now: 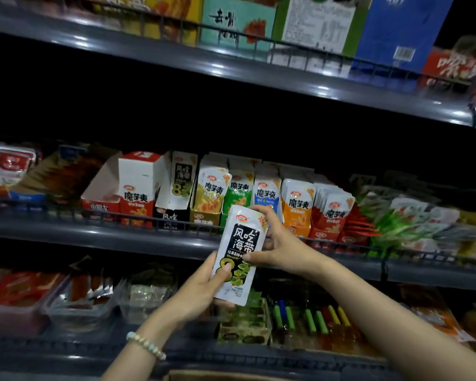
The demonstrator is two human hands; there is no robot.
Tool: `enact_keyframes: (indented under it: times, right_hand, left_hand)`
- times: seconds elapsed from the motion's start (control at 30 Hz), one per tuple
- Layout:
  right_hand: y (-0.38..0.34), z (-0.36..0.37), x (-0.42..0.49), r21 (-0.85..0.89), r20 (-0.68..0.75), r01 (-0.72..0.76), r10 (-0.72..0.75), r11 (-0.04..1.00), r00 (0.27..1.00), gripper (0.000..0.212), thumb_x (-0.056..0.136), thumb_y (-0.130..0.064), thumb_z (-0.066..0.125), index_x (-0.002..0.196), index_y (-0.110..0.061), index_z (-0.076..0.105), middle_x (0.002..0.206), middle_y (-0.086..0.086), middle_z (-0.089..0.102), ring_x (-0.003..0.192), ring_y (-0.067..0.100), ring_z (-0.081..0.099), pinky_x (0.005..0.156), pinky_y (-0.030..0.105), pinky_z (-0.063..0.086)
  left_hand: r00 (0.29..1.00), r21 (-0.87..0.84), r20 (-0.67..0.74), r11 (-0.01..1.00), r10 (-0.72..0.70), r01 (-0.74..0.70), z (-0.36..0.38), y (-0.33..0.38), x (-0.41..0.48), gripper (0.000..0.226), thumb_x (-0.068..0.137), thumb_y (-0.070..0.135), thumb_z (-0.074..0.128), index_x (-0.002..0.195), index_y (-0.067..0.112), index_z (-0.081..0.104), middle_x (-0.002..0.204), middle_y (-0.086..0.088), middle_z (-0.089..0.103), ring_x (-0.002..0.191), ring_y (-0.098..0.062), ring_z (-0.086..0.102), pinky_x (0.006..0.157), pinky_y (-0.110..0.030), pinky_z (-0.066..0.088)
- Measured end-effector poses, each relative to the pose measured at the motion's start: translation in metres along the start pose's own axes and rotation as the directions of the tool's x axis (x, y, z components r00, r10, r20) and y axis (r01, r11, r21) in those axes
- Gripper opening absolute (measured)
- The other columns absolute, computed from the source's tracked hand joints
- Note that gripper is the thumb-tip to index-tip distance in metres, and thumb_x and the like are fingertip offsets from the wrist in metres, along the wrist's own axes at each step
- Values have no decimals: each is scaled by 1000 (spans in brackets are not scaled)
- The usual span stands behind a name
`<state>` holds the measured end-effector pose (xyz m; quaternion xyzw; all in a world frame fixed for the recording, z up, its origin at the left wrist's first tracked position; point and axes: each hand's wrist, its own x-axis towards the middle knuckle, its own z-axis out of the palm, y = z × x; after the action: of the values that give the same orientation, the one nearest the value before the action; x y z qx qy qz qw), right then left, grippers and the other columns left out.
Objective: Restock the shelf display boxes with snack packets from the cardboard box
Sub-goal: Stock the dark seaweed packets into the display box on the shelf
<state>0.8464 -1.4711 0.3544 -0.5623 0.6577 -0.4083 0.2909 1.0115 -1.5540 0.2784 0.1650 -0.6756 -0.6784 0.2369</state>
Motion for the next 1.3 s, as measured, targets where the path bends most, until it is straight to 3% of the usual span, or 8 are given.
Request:
enact_keyframes:
  times: [0.37, 0.47, 0.57, 0.63, 0.73, 0.9, 1.07, 1.3]
  right_hand:
    - [-50, -3, 82, -36, -55, 143, -145, 989, 988, 80, 77, 5, 73, 130, -39, 31, 112, 14, 64, 93, 24, 70, 76, 42, 59]
    - [-52, -8, 110, -63, -117, 179, -185, 982, 976, 81, 76, 3, 74, 130, -40, 32, 112, 15, 65, 94, 24, 70, 79, 48, 58]
    - [-58, -15, 139, -118, -170, 209, -227, 971, 959, 80, 76, 1, 74, 133, -34, 30, 114, 12, 65, 92, 19, 71, 75, 41, 60]
    - [-66, -18, 158, -91, -214, 192, -208, 977, 955, 71, 77, 4, 72, 127, -25, 29, 109, 12, 65, 81, 11, 72, 64, 26, 59]
    - [-79, -18, 182, -77, -261, 173, -188, 982, 947, 58, 78, 5, 70, 119, -14, 34, 99, 12, 66, 64, 4, 68, 55, 17, 54]
    - [-78, -14, 222, -195, -271, 127, -177, 973, 946, 30, 78, -5, 75, 96, -13, 52, 88, -5, 63, 92, 20, 68, 80, 28, 57]
    - [-61, 1, 257, -245, -298, 253, -321, 936, 899, 92, 75, 6, 73, 147, -21, 22, 122, -6, 47, 111, 9, 47, 68, 0, 46]
    - [-42, 13, 283, -414, -212, 187, -294, 891, 932, 93, 78, -1, 74, 148, -26, 18, 147, 2, 36, 133, 17, 36, 96, 20, 37]
  left_hand:
    - [936, 258, -249, 948, 251, -185, -74, 47, 42, 37, 93, 42, 48, 129, 35, 48, 105, 9, 65, 88, -6, 67, 59, -24, 53]
    - [740, 498, -499, 848, 450, -181, -98, 47, 49, 51, 91, 50, 46, 139, 37, 35, 110, 19, 54, 89, 4, 57, 69, -17, 45]
    - [553, 626, -610, 773, 568, -103, -121, 37, 60, 68, 87, 54, 45, 148, 36, 20, 144, 6, 32, 126, -9, 39, 93, -31, 42]
    - [560, 681, -590, 731, 582, -42, -132, 27, 71, 79, 83, 64, 41, 148, 42, 4, 158, 12, 5, 144, -10, 8, 114, -40, 23]
    - [590, 765, -545, 641, 596, 59, -141, 10, 87, 86, 79, 80, 29, 143, 49, -20, 153, 19, -31, 140, -3, -28, 117, -38, -12]
    - [543, 779, -565, 618, 621, 105, -143, -8, 106, 94, 83, 69, 45, 148, 41, -16, 153, 12, -33, 142, -10, -28, 115, -47, -8]
    - [536, 769, -586, 626, 608, 130, -141, -12, 113, 114, 79, 30, 70, 146, 43, -21, 153, 11, -33, 142, -13, -28, 115, -46, -10]
    - [556, 761, -588, 634, 587, 135, -141, -10, 112, 118, 77, 21, 70, 143, 45, -24, 152, 12, -36, 140, -11, -32, 114, -44, -15]
